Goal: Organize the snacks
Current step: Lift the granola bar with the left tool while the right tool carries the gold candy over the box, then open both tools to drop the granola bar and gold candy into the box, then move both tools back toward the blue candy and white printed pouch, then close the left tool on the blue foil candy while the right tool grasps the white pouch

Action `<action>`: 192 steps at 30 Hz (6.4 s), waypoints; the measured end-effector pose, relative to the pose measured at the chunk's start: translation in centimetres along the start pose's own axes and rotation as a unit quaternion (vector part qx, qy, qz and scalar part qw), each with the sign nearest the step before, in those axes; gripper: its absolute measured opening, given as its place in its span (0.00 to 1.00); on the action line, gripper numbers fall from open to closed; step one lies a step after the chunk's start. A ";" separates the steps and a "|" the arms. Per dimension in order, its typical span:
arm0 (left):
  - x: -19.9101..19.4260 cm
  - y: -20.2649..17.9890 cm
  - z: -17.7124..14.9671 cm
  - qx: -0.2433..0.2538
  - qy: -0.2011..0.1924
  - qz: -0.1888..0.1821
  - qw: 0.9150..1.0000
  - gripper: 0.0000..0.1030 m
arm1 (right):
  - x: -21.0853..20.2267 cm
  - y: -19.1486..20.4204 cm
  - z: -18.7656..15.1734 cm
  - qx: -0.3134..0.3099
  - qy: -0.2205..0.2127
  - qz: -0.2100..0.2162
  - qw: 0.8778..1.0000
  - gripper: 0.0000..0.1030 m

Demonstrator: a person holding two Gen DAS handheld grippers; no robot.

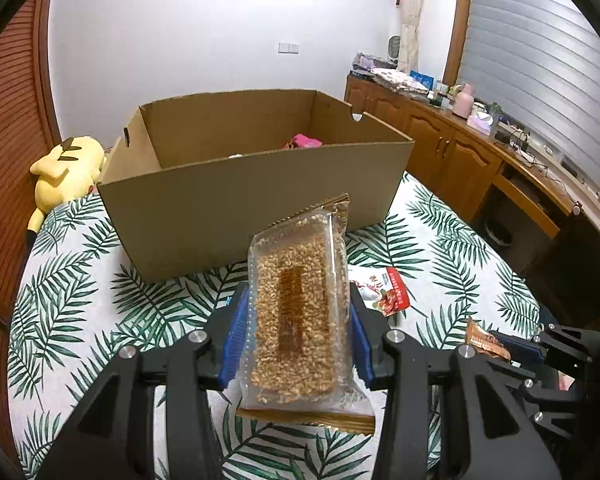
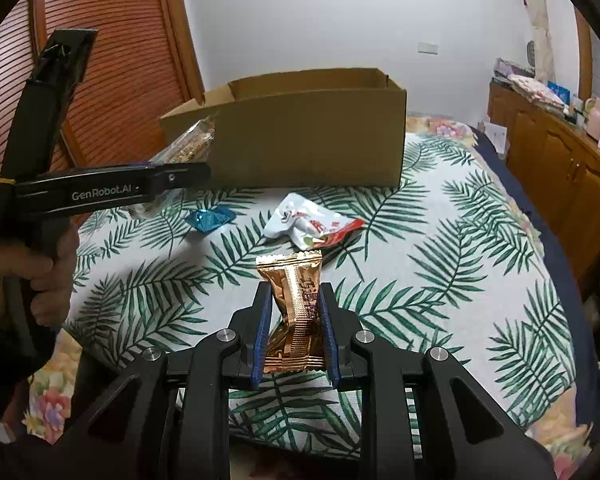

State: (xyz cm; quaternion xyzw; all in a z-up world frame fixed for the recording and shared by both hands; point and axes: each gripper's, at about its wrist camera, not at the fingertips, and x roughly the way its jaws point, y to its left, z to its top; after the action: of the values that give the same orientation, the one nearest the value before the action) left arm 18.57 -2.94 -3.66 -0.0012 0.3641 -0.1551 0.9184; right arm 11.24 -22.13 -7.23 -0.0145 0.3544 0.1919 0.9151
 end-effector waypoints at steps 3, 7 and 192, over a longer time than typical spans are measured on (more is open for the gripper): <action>-0.7 0.0 0.2 0.000 -0.008 -0.001 1.000 0.43 | -0.5 0.0 0.4 -0.003 -0.006 -0.003 1.000 0.21; -1.4 0.0 0.4 0.000 -0.016 -0.002 1.000 0.43 | -1.2 -0.1 1.0 -0.008 -0.017 -0.005 1.000 0.21; 9.0 4.0 -2.6 0.050 0.102 0.026 0.993 0.58 | 15.6 -0.5 5.7 -0.100 0.100 0.011 0.990 0.71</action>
State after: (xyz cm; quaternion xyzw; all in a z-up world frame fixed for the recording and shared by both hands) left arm 24.11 -1.41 -12.06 0.0699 0.4474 -0.1484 0.8792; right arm 25.65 -16.36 -13.22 -0.1209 0.4235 0.2342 0.8667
